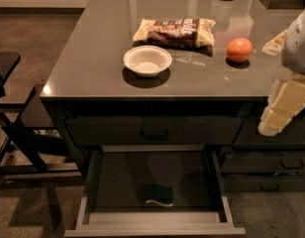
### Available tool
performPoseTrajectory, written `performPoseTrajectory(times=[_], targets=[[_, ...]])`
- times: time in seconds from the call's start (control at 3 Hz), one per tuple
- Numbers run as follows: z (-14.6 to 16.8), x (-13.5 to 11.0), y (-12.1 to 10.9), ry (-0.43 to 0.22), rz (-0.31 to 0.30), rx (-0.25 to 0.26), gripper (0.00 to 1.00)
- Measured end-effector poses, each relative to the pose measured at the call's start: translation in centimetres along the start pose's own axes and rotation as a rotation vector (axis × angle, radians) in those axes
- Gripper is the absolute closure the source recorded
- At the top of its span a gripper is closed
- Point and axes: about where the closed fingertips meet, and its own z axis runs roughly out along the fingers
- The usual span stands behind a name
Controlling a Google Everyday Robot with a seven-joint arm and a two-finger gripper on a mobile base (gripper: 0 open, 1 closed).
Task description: Pick sponge from middle drawer and place on counter
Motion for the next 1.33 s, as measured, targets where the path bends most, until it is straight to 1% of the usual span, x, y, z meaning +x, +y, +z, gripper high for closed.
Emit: performPoseTrajectory(times=[0.33,0.67,1.0,1.33], targets=[[3.2,-0.1,1.4,-0.027,0.036,-0.008,0.00],[8.2,-0.3,3.4,-0.055,0.065,-0.052,0.00],[8.2,-0.3,3.5,-0.056,0.065,-0.052,0.00],[10.4,-0.2,4.8,-0.075,0.078,-0.089,0.00]])
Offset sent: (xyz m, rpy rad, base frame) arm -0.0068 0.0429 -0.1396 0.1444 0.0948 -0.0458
